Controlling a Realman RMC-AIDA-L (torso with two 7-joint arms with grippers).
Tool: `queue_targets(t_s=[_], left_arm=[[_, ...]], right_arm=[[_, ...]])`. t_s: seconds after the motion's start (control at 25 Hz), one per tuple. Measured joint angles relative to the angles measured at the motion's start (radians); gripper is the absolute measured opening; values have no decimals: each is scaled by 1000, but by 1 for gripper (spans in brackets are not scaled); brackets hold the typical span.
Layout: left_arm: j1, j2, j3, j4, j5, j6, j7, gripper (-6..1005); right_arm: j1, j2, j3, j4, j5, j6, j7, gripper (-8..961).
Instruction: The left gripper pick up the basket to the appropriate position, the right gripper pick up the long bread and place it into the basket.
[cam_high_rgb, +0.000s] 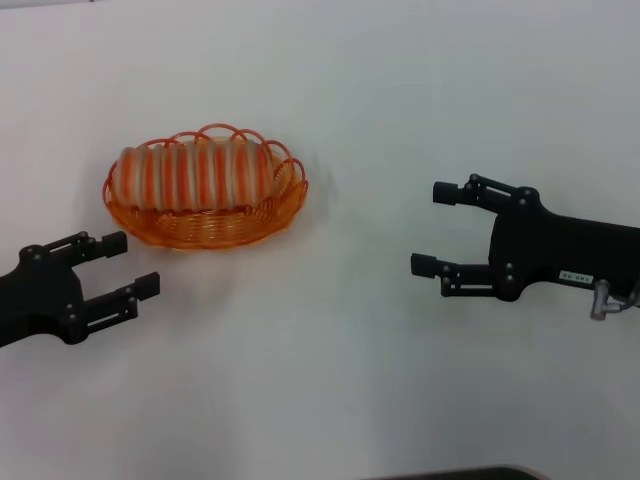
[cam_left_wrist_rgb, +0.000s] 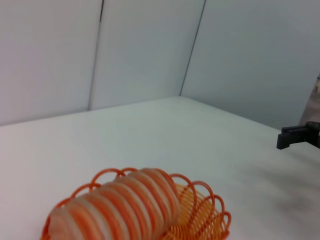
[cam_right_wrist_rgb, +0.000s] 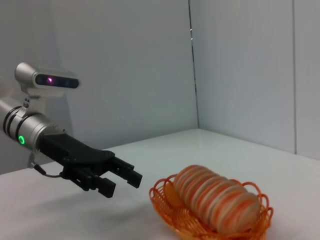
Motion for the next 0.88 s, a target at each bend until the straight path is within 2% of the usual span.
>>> queue_targets(t_s=[0.36, 0.88], left_arm=[[1, 0, -1, 4, -39, 7, 1, 699], [8, 0, 0, 5, -32, 10, -2, 700]], right_arm=[[30, 1, 28, 22, 33, -1, 0, 948], [31, 1, 25, 24, 34, -1, 7, 947]])
